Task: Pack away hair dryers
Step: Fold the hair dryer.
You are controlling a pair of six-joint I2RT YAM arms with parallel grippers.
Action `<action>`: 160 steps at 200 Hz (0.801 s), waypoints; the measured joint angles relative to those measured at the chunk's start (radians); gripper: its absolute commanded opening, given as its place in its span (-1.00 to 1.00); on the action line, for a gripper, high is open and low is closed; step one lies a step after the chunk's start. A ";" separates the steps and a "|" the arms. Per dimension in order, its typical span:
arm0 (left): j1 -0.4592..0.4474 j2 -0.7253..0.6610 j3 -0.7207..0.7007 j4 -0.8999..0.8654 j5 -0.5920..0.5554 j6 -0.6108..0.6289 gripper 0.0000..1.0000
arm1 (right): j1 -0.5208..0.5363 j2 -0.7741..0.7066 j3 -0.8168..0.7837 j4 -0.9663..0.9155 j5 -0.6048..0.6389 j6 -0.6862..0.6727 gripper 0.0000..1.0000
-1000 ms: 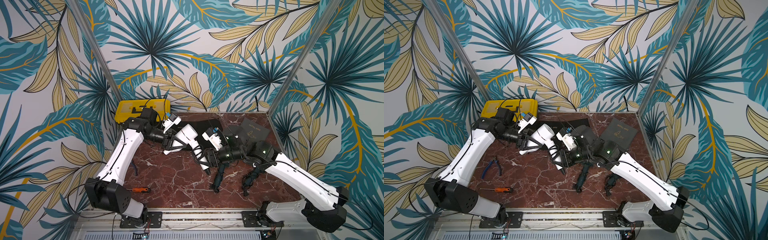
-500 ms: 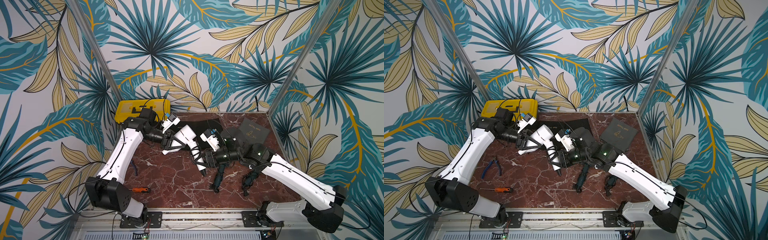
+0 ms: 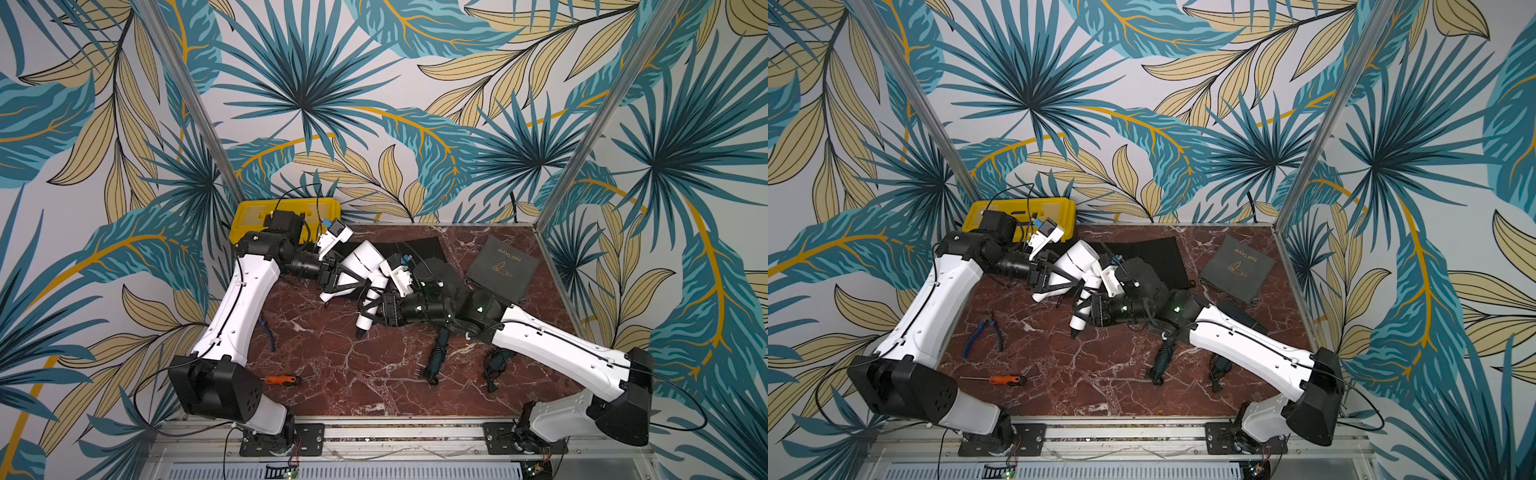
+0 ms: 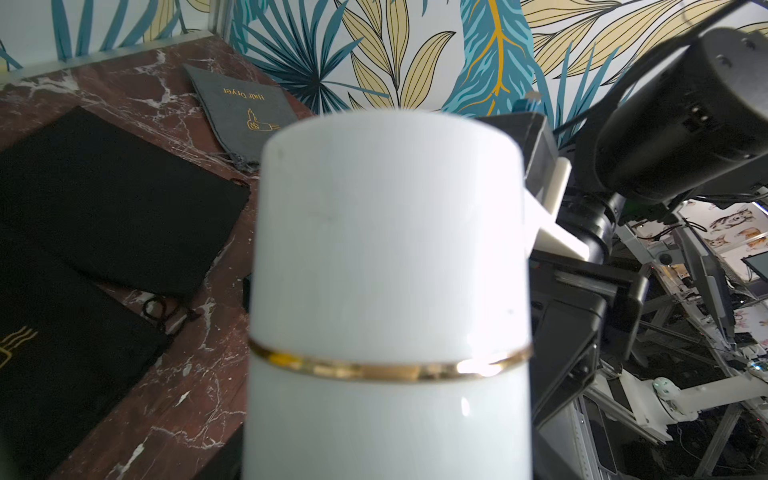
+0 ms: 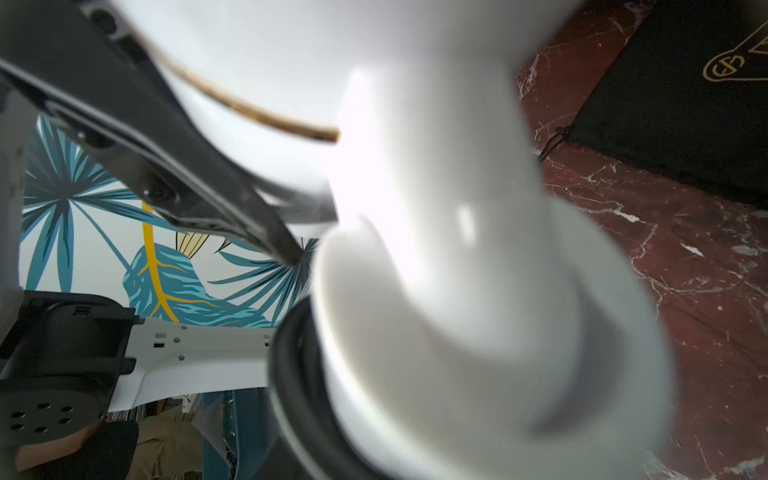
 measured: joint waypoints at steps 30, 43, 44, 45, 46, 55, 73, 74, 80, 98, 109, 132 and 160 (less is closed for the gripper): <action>0.006 0.001 0.000 0.036 0.017 -0.015 -1.00 | 0.015 -0.001 -0.043 0.122 0.075 0.040 -1.00; 0.007 0.004 0.000 0.051 0.028 -0.025 -1.00 | 0.024 -0.001 -0.062 0.180 0.119 0.056 -1.00; 0.007 0.004 0.000 0.052 0.029 -0.026 -1.00 | 0.025 -0.001 -0.063 0.183 0.121 0.057 -1.00; 0.007 0.004 0.000 0.053 0.029 -0.026 -1.00 | 0.027 0.000 -0.065 0.190 0.127 0.058 -1.00; 0.007 0.004 0.000 0.055 0.031 -0.028 -1.00 | 0.027 -0.001 -0.066 0.193 0.129 0.059 -1.00; 0.008 0.005 0.000 0.065 0.040 -0.034 -1.00 | 0.036 0.000 -0.077 0.229 0.159 0.069 -1.00; 0.011 0.006 0.000 0.082 0.063 -0.045 -1.00 | 0.053 0.000 -0.094 0.291 0.217 0.083 -1.00; 0.011 0.006 0.000 0.083 0.064 -0.045 -1.00 | 0.055 0.000 -0.095 0.296 0.221 0.084 -1.00; 0.012 0.006 0.000 0.089 0.072 -0.050 -1.00 | 0.060 0.001 -0.104 0.322 0.240 0.088 -1.00; 0.018 0.008 0.000 0.104 0.083 -0.056 -1.00 | 0.071 0.014 -0.122 0.400 0.280 0.103 -1.00; 0.027 0.012 -0.002 0.115 0.084 -0.056 -1.00 | 0.072 0.032 -0.129 0.443 0.296 0.109 -1.00; 0.051 0.024 -0.006 0.136 0.072 -0.053 -1.00 | 0.073 0.080 -0.140 0.542 0.328 0.126 -1.00; 0.071 0.029 -0.006 0.165 0.059 -0.053 -1.00 | 0.073 0.127 -0.151 0.649 0.365 0.133 -1.00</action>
